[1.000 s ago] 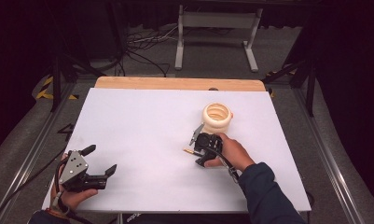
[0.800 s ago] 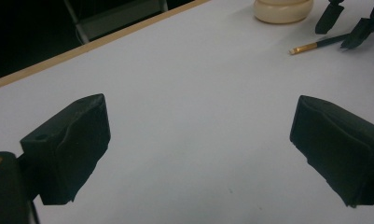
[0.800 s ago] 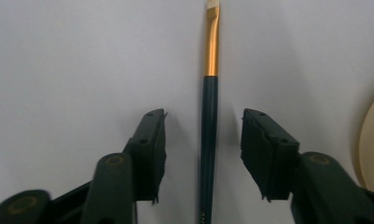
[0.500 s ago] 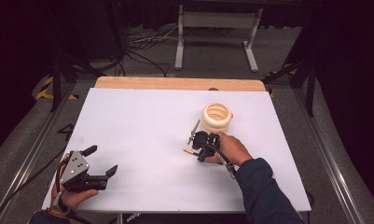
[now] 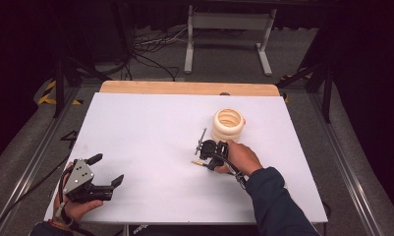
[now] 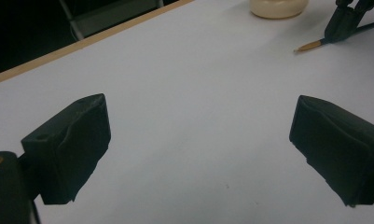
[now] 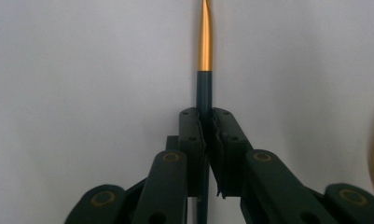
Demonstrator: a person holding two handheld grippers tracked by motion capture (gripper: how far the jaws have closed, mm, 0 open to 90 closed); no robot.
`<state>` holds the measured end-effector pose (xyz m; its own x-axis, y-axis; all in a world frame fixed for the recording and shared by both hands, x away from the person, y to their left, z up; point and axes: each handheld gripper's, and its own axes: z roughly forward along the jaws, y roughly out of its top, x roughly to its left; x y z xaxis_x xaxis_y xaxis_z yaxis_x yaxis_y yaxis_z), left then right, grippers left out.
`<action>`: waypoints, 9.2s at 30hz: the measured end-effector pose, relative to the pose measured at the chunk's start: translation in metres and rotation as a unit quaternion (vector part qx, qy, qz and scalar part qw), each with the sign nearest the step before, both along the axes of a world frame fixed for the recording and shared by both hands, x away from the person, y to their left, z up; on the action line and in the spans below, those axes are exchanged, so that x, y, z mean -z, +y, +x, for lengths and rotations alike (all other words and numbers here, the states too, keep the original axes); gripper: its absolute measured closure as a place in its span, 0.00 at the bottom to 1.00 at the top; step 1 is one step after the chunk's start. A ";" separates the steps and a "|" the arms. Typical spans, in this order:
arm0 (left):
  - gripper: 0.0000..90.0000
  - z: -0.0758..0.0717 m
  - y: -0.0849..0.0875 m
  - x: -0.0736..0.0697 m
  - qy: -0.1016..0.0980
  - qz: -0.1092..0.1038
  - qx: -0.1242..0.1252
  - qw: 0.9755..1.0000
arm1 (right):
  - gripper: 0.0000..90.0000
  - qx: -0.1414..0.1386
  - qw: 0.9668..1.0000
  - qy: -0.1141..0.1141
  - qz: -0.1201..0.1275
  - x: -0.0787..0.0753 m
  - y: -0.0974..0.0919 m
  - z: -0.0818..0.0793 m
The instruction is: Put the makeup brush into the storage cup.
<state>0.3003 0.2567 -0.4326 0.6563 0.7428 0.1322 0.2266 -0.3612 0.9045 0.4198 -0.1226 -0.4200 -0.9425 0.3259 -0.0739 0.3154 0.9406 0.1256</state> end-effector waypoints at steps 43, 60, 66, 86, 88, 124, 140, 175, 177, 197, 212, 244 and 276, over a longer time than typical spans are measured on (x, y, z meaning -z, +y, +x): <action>0.07 0.002 -0.003 0.002 0.002 0.018 -0.001 1.000 | 0.93 0.024 0.995 -0.050 0.084 -0.021 -0.015 -0.011; 0.07 0.001 -0.002 0.001 -0.003 0.018 -0.003 1.000 | 0.93 0.061 0.971 -0.111 0.205 -0.041 -0.037 -0.027; 0.07 0.001 -0.003 0.001 -0.003 0.019 -0.004 1.000 | 0.93 0.067 0.959 -0.132 0.241 -0.042 -0.048 -0.033; 0.07 0.002 -0.002 0.001 0.000 0.017 -0.006 1.000 | 0.93 0.084 0.882 -0.231 0.403 -0.051 -0.081 -0.051; 0.07 0.001 -0.003 0.001 0.000 0.016 -0.006 1.000 | 0.93 0.085 0.877 -0.237 0.409 -0.052 -0.083 -0.052; 0.07 -0.001 0.000 -0.002 -0.014 0.005 -0.013 1.000 | 0.93 0.109 0.837 -0.301 0.444 -0.083 -0.105 -0.051; 0.06 -0.002 0.002 -0.003 -0.022 0.000 -0.024 0.999 | 0.93 0.128 0.823 -0.324 0.449 -0.099 -0.111 -0.045; 0.06 -0.005 0.003 -0.005 -0.034 -0.005 -0.024 0.999 | 0.93 0.185 0.818 -0.348 0.420 -0.109 -0.121 -0.014; 0.06 -0.005 0.003 -0.005 -0.035 -0.004 -0.024 0.999 | 0.93 0.187 0.819 -0.347 0.418 -0.108 -0.121 -0.012; 0.06 -0.005 0.004 -0.004 -0.033 -0.001 -0.023 0.999 | 0.93 0.207 0.826 -0.333 0.404 -0.097 -0.116 0.003; 0.06 -0.005 0.003 -0.003 -0.031 0.002 -0.018 0.999 | 0.93 0.223 0.836 -0.317 0.388 -0.073 -0.113 0.013; 0.06 -0.005 0.002 -0.003 -0.029 0.003 -0.018 0.999 | 0.93 0.232 0.848 -0.296 0.373 -0.049 -0.109 0.020; 0.06 -0.005 0.001 -0.002 -0.024 0.009 -0.013 1.000 | 0.56 0.247 0.833 -0.309 0.387 -0.056 -0.114 0.010</action>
<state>0.2958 0.2579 -0.4302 0.6288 0.7572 0.1768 0.1935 -0.3726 0.9076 0.4296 -0.2371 -0.3637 -0.5388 0.8384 -0.0820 0.2911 0.2766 0.9158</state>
